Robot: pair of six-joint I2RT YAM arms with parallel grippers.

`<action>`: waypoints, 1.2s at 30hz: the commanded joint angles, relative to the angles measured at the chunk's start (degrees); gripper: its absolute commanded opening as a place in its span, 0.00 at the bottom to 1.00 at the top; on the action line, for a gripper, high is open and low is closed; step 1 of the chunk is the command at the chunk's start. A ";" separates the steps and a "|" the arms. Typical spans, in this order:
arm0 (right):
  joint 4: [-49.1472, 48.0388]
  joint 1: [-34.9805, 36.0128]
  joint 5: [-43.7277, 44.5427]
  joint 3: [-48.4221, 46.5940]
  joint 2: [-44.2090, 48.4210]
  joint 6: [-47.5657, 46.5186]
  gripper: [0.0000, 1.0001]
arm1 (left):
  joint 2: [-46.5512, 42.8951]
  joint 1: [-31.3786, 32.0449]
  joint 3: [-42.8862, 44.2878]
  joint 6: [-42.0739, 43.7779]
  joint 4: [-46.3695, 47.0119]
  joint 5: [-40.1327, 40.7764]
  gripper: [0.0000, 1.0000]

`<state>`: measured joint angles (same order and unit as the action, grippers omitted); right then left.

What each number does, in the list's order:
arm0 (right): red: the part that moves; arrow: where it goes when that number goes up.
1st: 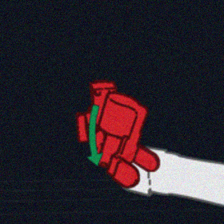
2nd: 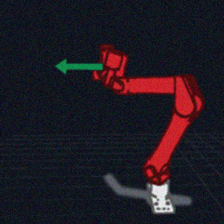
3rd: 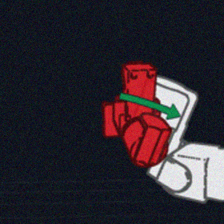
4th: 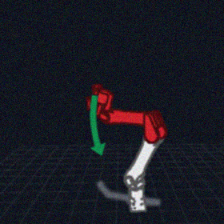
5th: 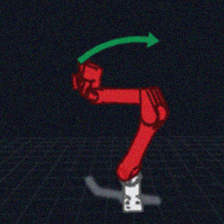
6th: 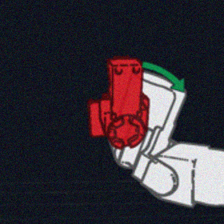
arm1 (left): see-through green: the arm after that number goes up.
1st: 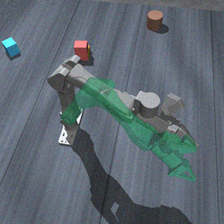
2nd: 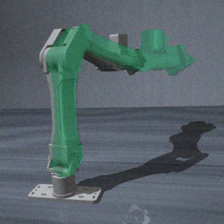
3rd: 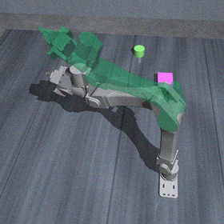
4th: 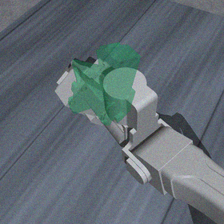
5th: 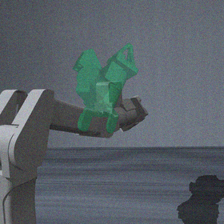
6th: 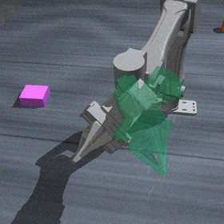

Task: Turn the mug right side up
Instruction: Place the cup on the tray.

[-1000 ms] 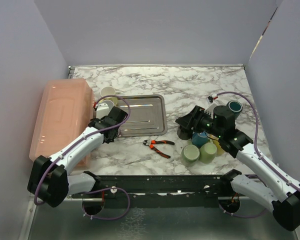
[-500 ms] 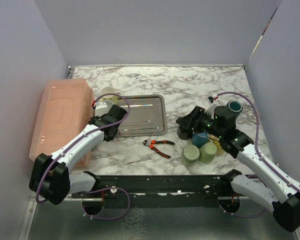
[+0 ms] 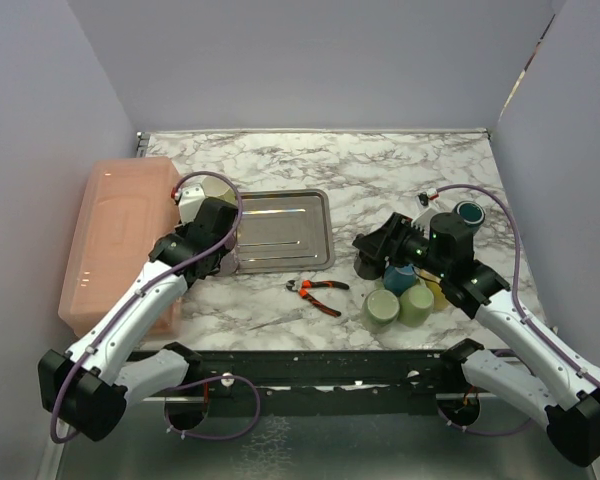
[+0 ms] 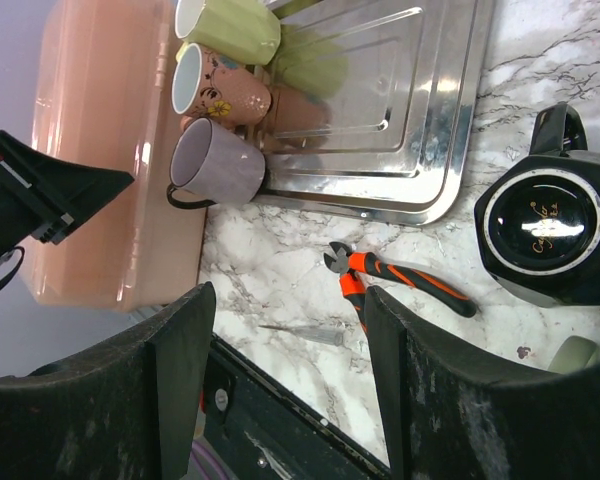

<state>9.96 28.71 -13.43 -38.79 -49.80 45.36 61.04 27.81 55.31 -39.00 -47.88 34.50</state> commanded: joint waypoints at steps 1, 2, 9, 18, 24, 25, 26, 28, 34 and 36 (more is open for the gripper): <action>0.84 -0.06 -1.24 0.02 0.41 -0.34 0.65 | 1.00 -0.30 -3.30 -0.11 3.89 -6.94 0.22; 0.70 -0.01 -1.31 0.13 0.41 -0.21 0.65 | 1.67 -0.30 -4.05 -0.40 4.05 -6.46 0.22; 0.99 -0.06 -1.22 0.30 0.49 -0.01 0.65 | 6.67 -0.52 -7.07 -2.56 4.43 -0.18 0.12; 0.46 -0.03 -2.08 0.22 0.49 -0.25 0.65 | 10.17 -3.08 -8.40 -1.71 6.14 3.73 0.07; -0.53 -0.06 -3.48 0.27 0.32 -0.12 0.65 | 11.54 -6.70 -8.15 0.35 8.08 2.45 0.02; -0.56 -0.06 -3.47 0.30 0.34 -0.18 0.65 | 11.64 -7.13 -7.97 0.48 8.19 2.36 0.01; -0.57 -0.06 -3.40 0.30 0.34 -0.19 0.65 | 11.77 -7.42 -7.90 0.65 8.29 2.20 0.01; -0.68 -0.06 -3.44 0.37 0.32 -0.19 0.65 | 11.75 -7.83 -7.90 0.92 8.73 1.69 0.01; -0.15 -0.06 -3.04 0.31 0.14 -0.65 0.65 | 10.86 -8.07 -7.80 1.94 8.81 -0.34 0.01; 1.15 -0.06 -2.12 0.00 0.19 -1.22 0.65 | 9.05 -8.12 -7.18 2.42 8.23 -1.93 0.01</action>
<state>9.93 28.71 -15.57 -38.79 -49.82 45.36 72.64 20.18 47.31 -38.22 -39.99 35.16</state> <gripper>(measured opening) 0.653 0.006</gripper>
